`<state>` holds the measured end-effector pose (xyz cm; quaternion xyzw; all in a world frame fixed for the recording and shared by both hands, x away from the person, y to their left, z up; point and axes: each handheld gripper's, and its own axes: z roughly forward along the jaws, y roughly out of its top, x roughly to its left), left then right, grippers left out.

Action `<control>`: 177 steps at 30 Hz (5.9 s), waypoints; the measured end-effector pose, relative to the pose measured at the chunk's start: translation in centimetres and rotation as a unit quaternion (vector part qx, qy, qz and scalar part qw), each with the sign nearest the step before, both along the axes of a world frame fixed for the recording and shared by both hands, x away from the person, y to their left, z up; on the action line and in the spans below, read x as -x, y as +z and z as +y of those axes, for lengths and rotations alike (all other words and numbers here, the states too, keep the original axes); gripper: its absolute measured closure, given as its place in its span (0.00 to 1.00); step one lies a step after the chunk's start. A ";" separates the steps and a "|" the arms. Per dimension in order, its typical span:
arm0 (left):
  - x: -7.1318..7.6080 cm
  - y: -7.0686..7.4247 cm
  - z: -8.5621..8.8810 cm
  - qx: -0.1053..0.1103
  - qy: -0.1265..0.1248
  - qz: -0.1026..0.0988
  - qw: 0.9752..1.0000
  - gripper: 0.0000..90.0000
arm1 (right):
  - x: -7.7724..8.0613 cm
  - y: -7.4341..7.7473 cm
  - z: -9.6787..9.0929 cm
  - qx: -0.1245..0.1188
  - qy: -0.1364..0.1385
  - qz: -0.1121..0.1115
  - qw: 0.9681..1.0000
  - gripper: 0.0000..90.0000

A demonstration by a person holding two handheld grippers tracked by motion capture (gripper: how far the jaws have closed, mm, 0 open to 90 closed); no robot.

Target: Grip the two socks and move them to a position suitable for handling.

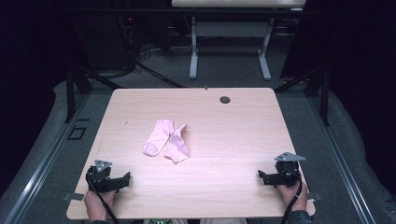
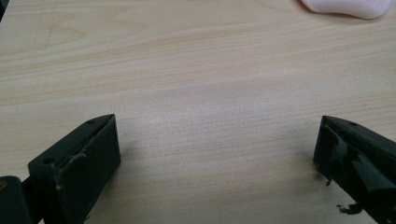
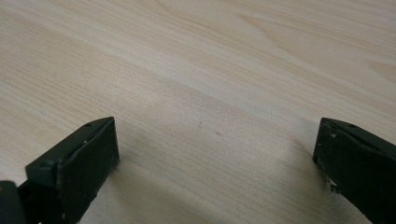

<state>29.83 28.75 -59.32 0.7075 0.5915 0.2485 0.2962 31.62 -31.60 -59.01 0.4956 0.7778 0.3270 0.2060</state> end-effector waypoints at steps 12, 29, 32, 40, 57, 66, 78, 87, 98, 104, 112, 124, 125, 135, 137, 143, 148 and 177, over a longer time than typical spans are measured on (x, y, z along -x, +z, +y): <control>0.1 0.0 -0.2 -0.007 0.003 -0.004 1.000 0.01 | -0.2 0.0 0.1 -0.003 -0.006 0.004 1.000 0.00; 0.1 0.5 -0.5 -0.020 0.011 -0.014 1.000 0.00 | -0.4 0.0 0.0 -0.001 -0.021 0.001 1.000 0.00; -0.3 1.4 -0.8 -0.013 -0.006 -0.009 1.000 0.00 | -0.4 0.0 0.0 -0.002 -0.022 0.000 1.000 0.00; -1.8 5.0 -3.0 0.004 -0.078 -0.013 0.997 0.00 | -0.4 0.0 -0.1 -0.002 -0.024 -0.001 1.000 0.02; -5.7 7.8 -9.0 0.002 -0.174 0.007 0.985 0.00 | -0.4 0.0 -0.1 -0.002 -0.027 0.000 1.000 0.01; -7.8 8.9 -11.7 -0.005 -0.202 0.022 0.979 0.00 | -0.4 0.0 -0.1 -0.003 -0.029 -0.001 1.000 0.02; -11.4 9.6 -16.7 0.010 -0.244 0.042 0.969 0.00 | -0.4 0.0 -0.1 -0.002 -0.031 -0.002 1.000 0.02; -14.4 8.2 -19.3 -0.029 -0.233 0.085 0.968 0.18 | -0.4 0.0 -0.1 -0.002 -0.031 -0.002 1.000 0.02; -14.5 4.7 -20.7 -0.054 -0.238 0.148 0.958 0.49 | -0.4 0.0 -0.1 -0.003 -0.032 -0.003 0.999 0.03; -14.4 3.8 -20.7 -0.060 -0.233 0.149 0.959 0.62 | -0.4 0.0 -0.1 -0.003 -0.034 -0.003 0.999 0.04; -14.3 3.6 -20.1 -0.066 -0.209 0.129 0.967 0.90 | -0.4 0.0 -0.2 -0.002 -0.033 -0.004 0.999 0.04; -12.8 7.0 -18.6 -0.030 -0.229 0.076 0.970 0.96 | -0.4 0.1 -0.2 -0.004 -0.037 -0.006 0.999 0.06; -12.4 7.6 -18.5 -0.034 -0.235 0.071 0.969 0.96 | -0.4 0.1 -0.2 -0.004 -0.037 -0.006 0.999 0.06; -7.6 12.4 -18.6 0.005 -0.307 0.036 0.951 0.95 | -0.4 0.1 -0.2 -0.004 -0.038 -0.006 0.999 0.06; -6.5 12.7 -19.0 0.005 -0.327 0.037 0.944 0.95 | -0.4 0.1 -0.2 -0.004 -0.040 -0.007 0.999 0.06; -3.5 11.4 -21.0 0.008 -0.379 0.049 0.924 0.95 | -0.4 0.1 -0.2 -0.004 -0.040 -0.007 0.999 0.06; -1.7 8.2 -22.8 -0.003 -0.428 0.079 0.900 0.95 | -0.4 0.1 -0.2 -0.004 -0.040 -0.008 0.999 0.07; -6.7 9.2 -17.4 0.016 -0.328 0.073 0.942 0.06 | -0.4 0.1 -0.2 -0.004 -0.042 -0.007 0.999 0.07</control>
